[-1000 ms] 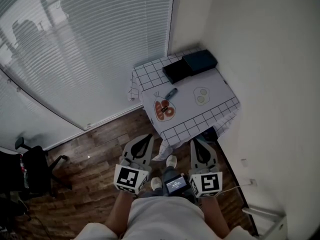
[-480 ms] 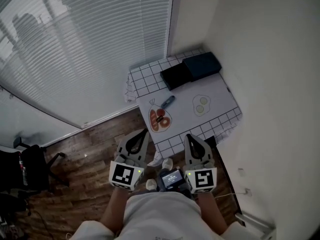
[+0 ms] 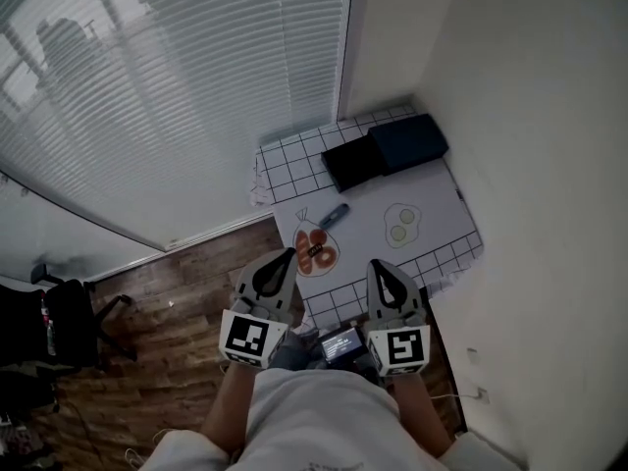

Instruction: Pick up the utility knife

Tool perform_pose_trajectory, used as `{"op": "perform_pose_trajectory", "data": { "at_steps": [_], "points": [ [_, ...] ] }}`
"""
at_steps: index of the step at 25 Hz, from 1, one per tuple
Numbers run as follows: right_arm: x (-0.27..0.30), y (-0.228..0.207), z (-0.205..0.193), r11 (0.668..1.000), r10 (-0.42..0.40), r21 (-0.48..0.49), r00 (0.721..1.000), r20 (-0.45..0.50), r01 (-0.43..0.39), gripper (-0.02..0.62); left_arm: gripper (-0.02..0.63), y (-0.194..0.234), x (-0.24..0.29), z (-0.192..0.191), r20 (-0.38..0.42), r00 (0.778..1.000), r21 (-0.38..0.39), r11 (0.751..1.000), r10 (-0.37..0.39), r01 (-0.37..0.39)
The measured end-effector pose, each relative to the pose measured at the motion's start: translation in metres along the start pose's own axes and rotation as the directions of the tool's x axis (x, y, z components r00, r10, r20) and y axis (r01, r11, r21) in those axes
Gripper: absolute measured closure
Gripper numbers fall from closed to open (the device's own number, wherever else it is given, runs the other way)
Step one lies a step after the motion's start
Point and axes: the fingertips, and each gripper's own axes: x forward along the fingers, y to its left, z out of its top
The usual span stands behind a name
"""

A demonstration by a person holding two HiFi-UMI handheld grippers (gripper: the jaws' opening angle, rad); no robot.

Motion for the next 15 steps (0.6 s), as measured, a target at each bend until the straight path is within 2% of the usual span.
{"op": "perform_pose_trajectory", "data": {
  "at_steps": [8, 15],
  "points": [
    [0.037, -0.013, 0.004, 1.000, -0.026, -0.005, 1.000, -0.017, 0.026, 0.589, 0.598, 0.022, 0.032, -0.001, -0.007, 0.999, -0.013, 0.999, -0.032, 0.032],
    [0.066, -0.021, -0.007, 0.999, -0.051, 0.000, 0.997, -0.060, 0.051, 0.589, 0.598, 0.040, 0.056, -0.016, -0.050, 0.996, -0.035, 0.996, -0.078, 0.076]
  ]
}}
